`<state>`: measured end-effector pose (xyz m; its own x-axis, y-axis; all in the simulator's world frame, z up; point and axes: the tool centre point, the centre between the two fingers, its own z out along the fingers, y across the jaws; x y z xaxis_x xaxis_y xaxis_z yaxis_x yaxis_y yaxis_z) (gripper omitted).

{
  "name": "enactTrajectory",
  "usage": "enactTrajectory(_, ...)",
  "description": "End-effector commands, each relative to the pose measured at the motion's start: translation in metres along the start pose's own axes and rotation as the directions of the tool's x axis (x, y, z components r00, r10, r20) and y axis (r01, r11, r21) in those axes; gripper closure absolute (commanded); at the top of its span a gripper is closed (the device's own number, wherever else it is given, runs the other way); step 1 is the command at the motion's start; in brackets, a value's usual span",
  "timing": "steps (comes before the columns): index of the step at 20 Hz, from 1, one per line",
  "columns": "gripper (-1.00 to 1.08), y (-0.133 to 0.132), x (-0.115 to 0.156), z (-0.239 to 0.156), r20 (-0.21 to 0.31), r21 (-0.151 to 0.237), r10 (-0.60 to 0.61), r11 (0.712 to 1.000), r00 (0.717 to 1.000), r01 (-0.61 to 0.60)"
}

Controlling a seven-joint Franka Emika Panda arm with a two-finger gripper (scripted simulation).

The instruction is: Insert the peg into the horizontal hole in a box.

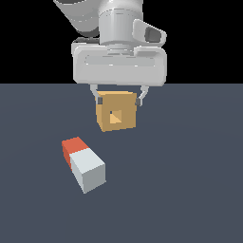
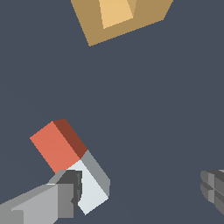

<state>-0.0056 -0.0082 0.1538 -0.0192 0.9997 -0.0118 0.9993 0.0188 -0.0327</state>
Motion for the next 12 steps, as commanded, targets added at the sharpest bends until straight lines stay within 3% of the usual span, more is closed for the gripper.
enactTrajectory(1, -0.92, 0.0, 0.0, 0.0, 0.0, 0.0, 0.0, 1.0, 1.0, 0.0)
enactTrajectory(12, -0.92, -0.0099, -0.0067, 0.0091, 0.0, -0.004, -0.072, 0.997, 0.997, 0.072)
